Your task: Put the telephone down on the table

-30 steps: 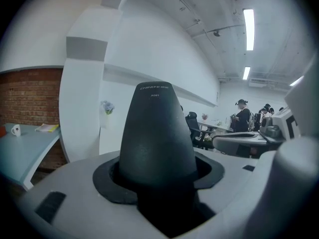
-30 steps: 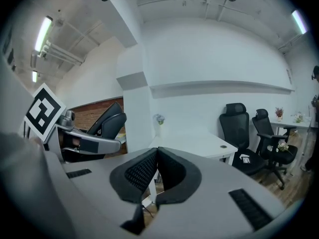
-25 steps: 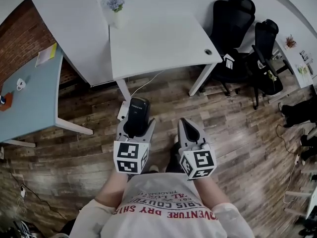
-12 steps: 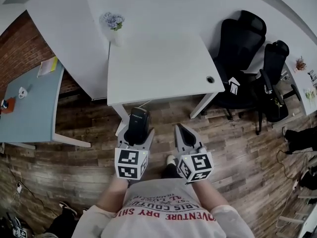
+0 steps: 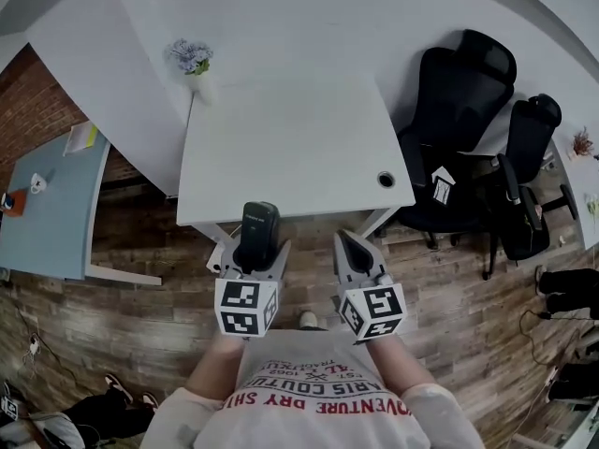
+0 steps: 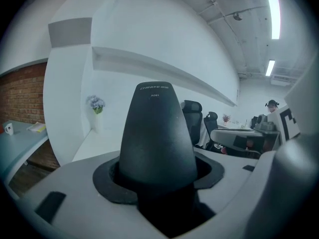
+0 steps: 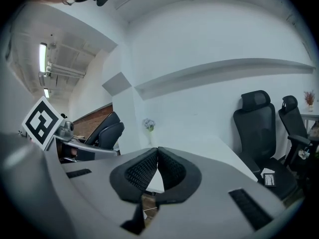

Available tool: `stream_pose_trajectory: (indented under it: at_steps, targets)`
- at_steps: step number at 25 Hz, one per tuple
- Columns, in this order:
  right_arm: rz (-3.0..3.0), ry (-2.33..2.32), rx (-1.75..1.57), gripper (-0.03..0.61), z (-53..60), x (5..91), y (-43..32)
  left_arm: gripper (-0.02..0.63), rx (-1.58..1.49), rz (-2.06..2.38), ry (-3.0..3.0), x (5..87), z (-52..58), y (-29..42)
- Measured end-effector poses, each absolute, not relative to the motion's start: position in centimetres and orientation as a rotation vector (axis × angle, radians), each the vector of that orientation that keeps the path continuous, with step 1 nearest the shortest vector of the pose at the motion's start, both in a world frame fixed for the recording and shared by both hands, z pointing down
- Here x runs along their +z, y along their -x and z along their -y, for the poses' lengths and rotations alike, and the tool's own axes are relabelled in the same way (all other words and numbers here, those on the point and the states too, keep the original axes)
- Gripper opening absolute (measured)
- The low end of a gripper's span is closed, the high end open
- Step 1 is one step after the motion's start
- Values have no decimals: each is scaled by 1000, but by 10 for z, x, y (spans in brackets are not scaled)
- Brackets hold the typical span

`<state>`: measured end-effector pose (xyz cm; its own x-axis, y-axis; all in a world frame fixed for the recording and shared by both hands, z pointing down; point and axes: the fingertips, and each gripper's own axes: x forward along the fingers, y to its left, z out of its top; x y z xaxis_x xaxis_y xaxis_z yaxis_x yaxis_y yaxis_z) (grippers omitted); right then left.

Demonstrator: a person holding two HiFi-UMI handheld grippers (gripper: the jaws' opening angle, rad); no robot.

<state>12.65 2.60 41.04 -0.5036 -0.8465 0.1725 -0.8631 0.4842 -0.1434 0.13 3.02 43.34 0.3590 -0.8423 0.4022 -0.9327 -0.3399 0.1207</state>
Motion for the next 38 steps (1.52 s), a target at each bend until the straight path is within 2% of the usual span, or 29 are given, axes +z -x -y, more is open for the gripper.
stream_pose_trajectory:
  at_steps: [10,21,38]
  targets:
    - [2637,-1500,403,25,19,425,-143,293,439,1596,-2241,447,6,-7]
    - [2549,-1626,377,25,106,424,-144,293,403,1506,-2292,447,106,-2]
    - [2521,-1607,370,25,213,426,-106,293,399,1489,-2241,461,209,39]
